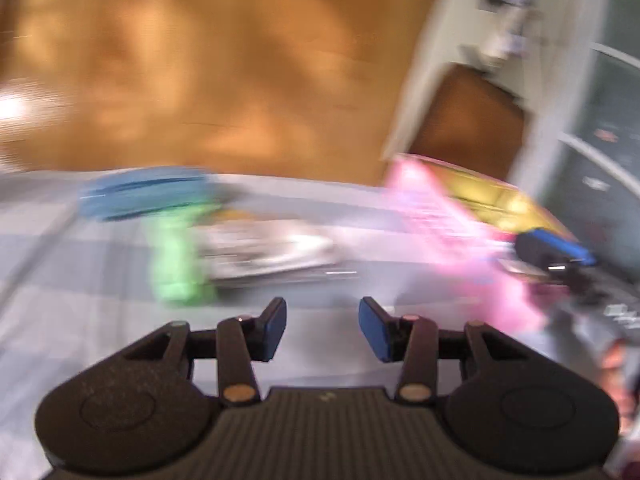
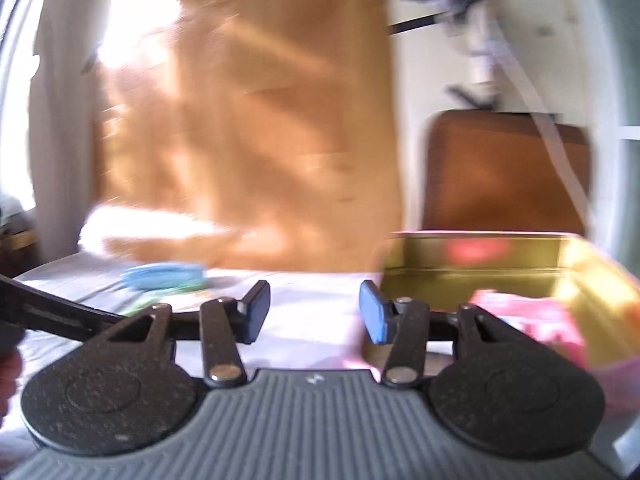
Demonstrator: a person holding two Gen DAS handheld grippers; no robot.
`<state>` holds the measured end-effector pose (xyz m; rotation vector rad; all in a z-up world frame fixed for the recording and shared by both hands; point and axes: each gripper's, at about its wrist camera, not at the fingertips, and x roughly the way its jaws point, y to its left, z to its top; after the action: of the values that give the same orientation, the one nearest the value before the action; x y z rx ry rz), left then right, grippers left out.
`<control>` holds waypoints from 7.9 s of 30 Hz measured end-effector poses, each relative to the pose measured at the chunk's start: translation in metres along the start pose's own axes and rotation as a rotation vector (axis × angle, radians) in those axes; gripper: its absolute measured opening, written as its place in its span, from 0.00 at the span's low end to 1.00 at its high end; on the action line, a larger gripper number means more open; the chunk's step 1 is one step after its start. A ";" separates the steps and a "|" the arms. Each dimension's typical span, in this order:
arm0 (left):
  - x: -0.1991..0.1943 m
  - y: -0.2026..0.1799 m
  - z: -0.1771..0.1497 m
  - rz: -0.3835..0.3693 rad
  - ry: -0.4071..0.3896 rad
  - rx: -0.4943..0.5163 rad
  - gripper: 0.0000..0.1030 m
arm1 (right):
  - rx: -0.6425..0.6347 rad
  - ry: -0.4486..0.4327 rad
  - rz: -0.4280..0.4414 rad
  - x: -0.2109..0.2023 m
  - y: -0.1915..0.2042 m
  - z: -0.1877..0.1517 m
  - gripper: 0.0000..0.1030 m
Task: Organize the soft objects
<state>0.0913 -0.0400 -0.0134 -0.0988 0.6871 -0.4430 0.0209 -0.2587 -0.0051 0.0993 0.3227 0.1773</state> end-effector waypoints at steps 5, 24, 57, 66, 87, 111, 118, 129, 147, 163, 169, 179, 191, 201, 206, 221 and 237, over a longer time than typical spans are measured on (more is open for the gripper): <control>-0.004 0.085 -0.007 0.293 -0.092 -0.114 0.40 | 0.096 0.162 0.219 0.101 0.046 0.030 0.51; -0.030 0.168 -0.017 0.373 -0.224 -0.530 0.48 | 0.220 0.597 0.487 0.233 0.105 0.029 0.54; -0.014 0.029 -0.045 -0.342 0.144 -0.286 0.78 | 0.060 0.327 0.205 -0.028 0.061 -0.077 0.55; 0.000 -0.044 -0.024 -0.357 0.181 -0.167 0.56 | 0.119 0.192 0.161 -0.056 0.030 -0.074 0.54; 0.164 -0.220 0.084 -0.256 0.156 0.197 0.62 | 0.189 0.126 -0.298 0.048 -0.124 -0.009 0.57; -0.025 0.104 -0.023 0.358 -0.113 -0.162 0.61 | -0.091 0.187 0.182 0.065 0.097 -0.032 0.42; -0.026 0.122 -0.022 0.261 -0.117 -0.258 0.60 | -0.149 0.286 0.099 0.128 0.129 -0.033 0.22; -0.026 0.130 -0.027 -0.004 -0.074 -0.308 0.62 | -0.009 0.360 0.315 0.042 0.124 -0.070 0.05; -0.010 0.020 0.005 -0.319 0.144 -0.298 0.07 | 0.082 0.117 0.307 -0.034 0.071 -0.055 0.05; 0.099 -0.252 0.091 -0.528 0.079 0.225 0.08 | 0.132 -0.155 -0.330 -0.061 -0.106 -0.020 0.05; 0.158 -0.286 0.088 -0.351 0.143 0.303 0.23 | 0.145 -0.026 -0.409 -0.026 -0.142 -0.016 0.10; 0.122 -0.253 0.085 -0.280 0.077 0.281 0.57 | 0.191 -0.116 -0.449 -0.057 -0.118 -0.025 0.56; 0.015 0.021 0.004 0.037 -0.029 -0.056 0.57 | 0.057 -0.070 0.049 -0.028 0.011 -0.024 0.56; 0.004 0.087 -0.012 0.154 -0.096 -0.182 0.51 | -0.079 0.200 0.086 0.100 0.057 -0.002 0.77; 0.001 0.088 -0.015 0.125 -0.110 -0.195 0.52 | 0.225 0.335 0.066 0.157 0.023 0.006 0.82; 0.002 0.098 -0.015 0.019 -0.079 -0.261 0.55 | 0.411 0.352 0.230 0.038 0.024 -0.038 0.14; 0.007 -0.004 -0.025 -0.291 0.087 -0.054 0.74 | 0.353 0.195 -0.015 -0.065 -0.032 -0.076 0.24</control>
<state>0.0789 -0.0452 -0.0353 -0.2328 0.7742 -0.7111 -0.0596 -0.2970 -0.0612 0.4308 0.5474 0.1136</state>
